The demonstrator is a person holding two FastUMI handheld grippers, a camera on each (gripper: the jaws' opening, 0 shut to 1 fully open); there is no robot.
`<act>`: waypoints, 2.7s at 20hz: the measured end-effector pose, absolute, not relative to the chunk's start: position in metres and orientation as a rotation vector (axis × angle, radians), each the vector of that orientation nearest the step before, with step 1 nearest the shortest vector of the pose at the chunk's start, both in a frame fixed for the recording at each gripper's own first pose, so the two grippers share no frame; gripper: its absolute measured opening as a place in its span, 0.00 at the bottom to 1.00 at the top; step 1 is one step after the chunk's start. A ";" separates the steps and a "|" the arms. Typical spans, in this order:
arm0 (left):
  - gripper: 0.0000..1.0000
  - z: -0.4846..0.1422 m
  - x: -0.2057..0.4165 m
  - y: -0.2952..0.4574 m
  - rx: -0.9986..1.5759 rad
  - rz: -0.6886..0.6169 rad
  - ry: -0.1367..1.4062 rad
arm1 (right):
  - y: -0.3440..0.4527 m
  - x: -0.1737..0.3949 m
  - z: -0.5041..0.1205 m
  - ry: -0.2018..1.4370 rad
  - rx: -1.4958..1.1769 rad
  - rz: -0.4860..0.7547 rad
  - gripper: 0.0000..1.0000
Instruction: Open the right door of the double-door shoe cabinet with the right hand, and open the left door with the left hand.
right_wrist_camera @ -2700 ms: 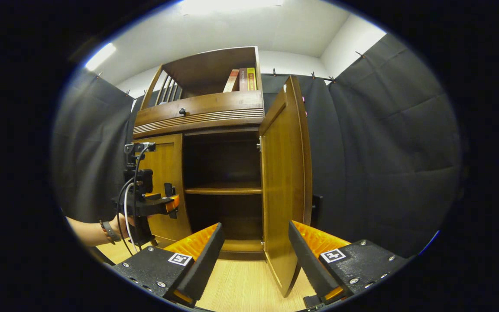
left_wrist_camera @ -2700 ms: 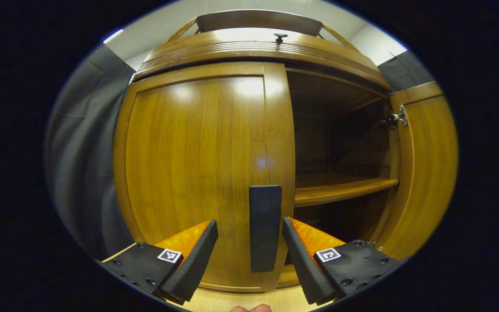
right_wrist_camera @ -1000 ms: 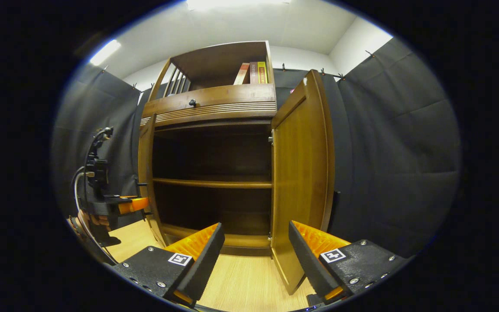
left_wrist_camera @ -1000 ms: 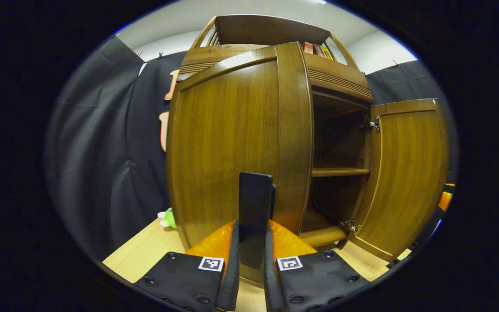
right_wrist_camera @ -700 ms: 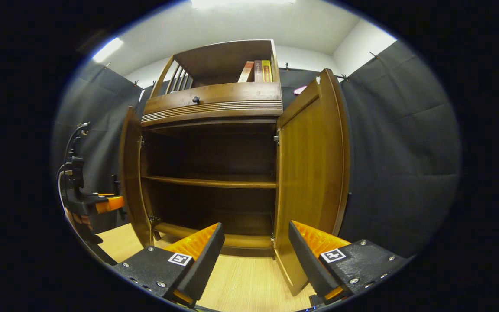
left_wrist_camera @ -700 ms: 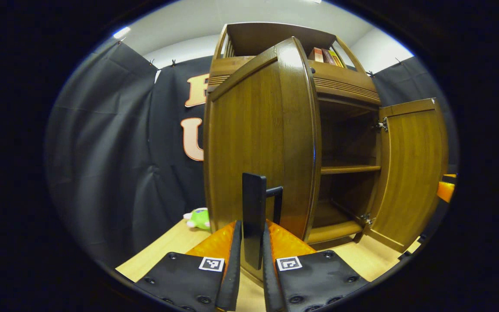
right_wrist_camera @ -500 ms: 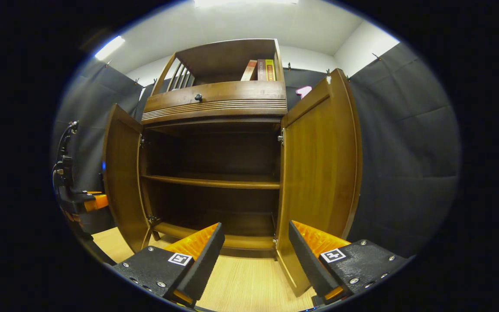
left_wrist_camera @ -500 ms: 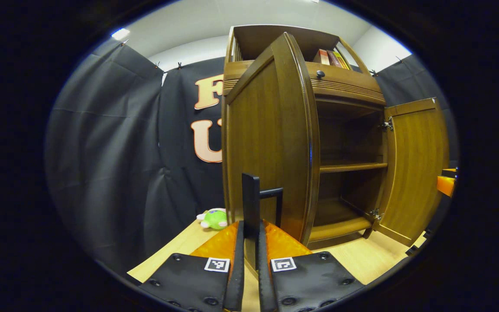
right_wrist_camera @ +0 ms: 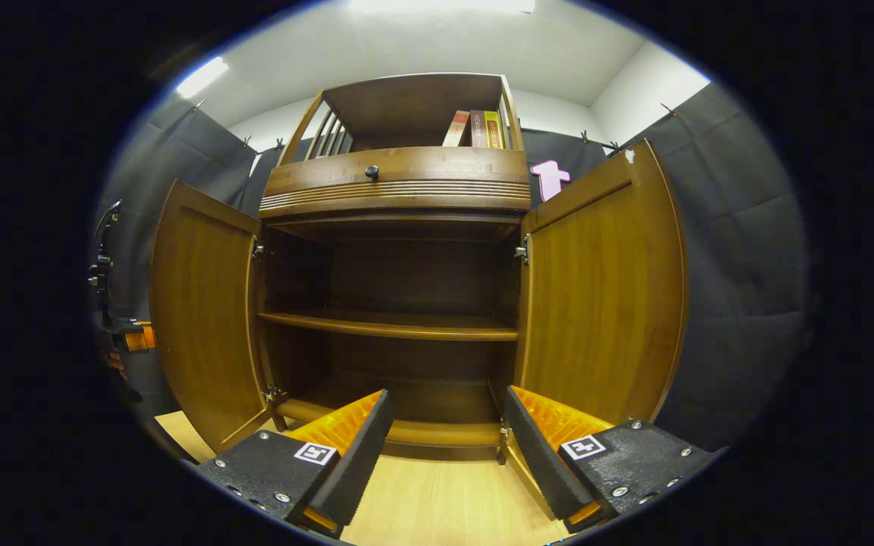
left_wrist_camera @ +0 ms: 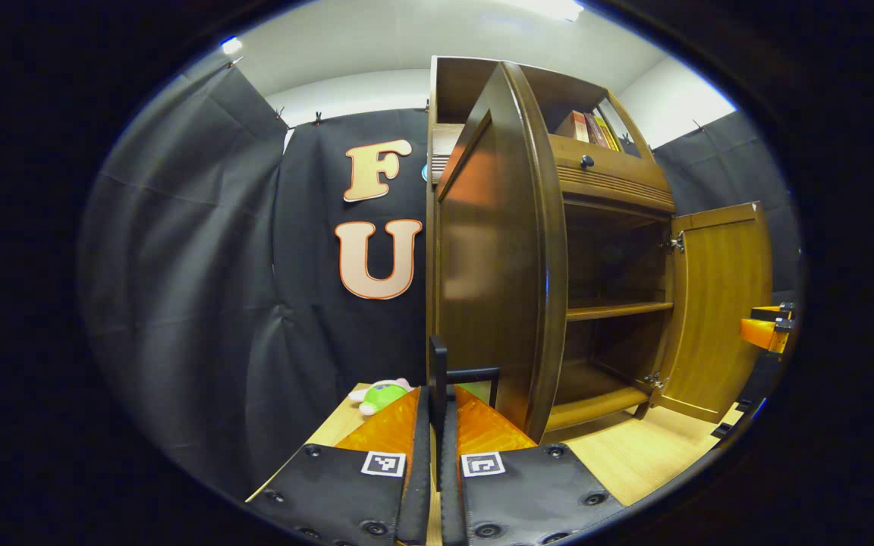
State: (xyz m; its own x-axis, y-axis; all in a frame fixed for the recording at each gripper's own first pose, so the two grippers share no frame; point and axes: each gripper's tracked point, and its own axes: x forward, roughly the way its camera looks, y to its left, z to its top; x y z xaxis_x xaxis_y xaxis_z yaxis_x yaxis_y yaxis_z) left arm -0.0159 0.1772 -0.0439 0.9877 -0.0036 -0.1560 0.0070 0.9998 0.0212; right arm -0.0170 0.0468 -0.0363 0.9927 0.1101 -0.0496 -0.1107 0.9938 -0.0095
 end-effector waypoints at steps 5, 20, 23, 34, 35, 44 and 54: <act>0.11 -0.044 -0.015 0.207 0.033 -0.130 0.168 | 0.060 -0.019 -0.041 0.053 0.002 0.090 0.92; 0.17 -0.048 -0.093 0.225 0.077 -0.158 0.231 | 0.062 -0.018 -0.043 0.056 -0.012 0.071 0.92; 0.17 -0.015 -0.105 0.181 0.038 -0.175 0.176 | 0.062 -0.011 -0.047 0.069 -0.006 0.086 0.92; 0.17 -0.015 -0.004 0.037 -0.044 -0.090 0.085 | 0.028 -0.006 -0.031 0.054 0.017 0.116 0.92; 0.17 -0.020 0.003 0.033 -0.037 -0.066 0.082 | 0.021 -0.006 -0.033 0.058 0.018 0.110 0.92; 0.57 -0.042 0.028 0.040 0.008 0.121 0.047 | -0.007 0.011 -0.059 0.122 0.059 0.114 0.92; 0.96 -0.049 0.025 0.033 0.064 0.132 0.043 | 0.006 0.025 -0.068 0.134 0.038 0.172 0.92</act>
State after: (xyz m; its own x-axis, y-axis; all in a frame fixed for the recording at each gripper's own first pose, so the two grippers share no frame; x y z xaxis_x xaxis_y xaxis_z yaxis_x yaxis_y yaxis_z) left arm 0.0254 0.0332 -0.0494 0.9904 0.1327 -0.0383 -0.1300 0.9893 0.0662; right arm 0.0246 0.0058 -0.0678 0.9762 0.1734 -0.1301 -0.1683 0.9845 0.0492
